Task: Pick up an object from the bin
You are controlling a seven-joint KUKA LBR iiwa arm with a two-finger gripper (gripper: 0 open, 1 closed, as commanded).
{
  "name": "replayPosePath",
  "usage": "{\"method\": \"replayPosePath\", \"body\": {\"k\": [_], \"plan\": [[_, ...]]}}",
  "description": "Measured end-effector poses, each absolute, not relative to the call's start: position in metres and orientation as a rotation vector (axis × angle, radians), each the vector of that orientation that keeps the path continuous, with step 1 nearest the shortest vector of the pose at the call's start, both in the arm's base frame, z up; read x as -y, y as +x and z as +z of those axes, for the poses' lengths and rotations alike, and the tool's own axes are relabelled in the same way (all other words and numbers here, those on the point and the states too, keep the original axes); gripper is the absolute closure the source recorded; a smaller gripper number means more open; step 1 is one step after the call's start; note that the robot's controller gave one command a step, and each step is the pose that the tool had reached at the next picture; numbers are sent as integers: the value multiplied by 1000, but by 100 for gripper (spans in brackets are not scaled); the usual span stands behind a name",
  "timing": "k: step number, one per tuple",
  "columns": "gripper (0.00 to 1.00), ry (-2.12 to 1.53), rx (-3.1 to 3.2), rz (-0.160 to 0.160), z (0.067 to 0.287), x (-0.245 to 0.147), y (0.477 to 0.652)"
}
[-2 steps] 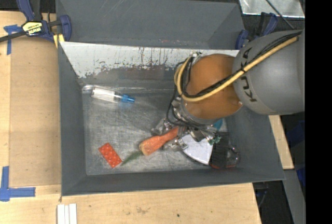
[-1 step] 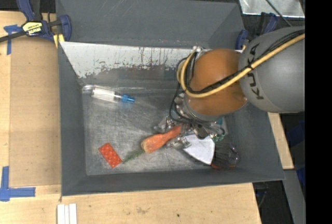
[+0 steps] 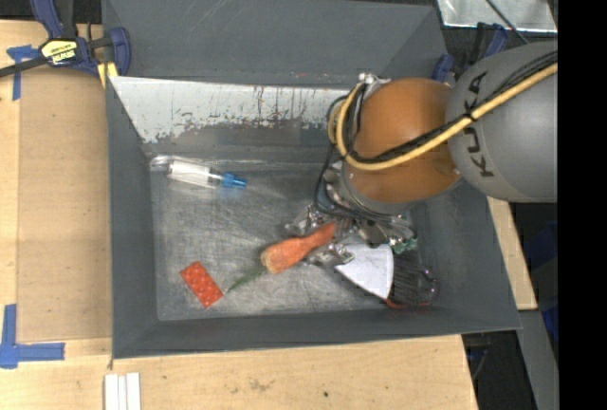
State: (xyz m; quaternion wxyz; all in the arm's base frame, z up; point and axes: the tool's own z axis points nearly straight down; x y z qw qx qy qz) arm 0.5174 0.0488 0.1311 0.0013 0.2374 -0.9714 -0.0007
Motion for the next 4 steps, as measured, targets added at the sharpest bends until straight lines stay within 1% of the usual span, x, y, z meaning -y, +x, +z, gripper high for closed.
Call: {"method": "replayPosePath", "body": {"k": [2,4], "plan": [[100,746,3057,1,159,-49,519],[100,744,3058,1,173,-49,520]]}}
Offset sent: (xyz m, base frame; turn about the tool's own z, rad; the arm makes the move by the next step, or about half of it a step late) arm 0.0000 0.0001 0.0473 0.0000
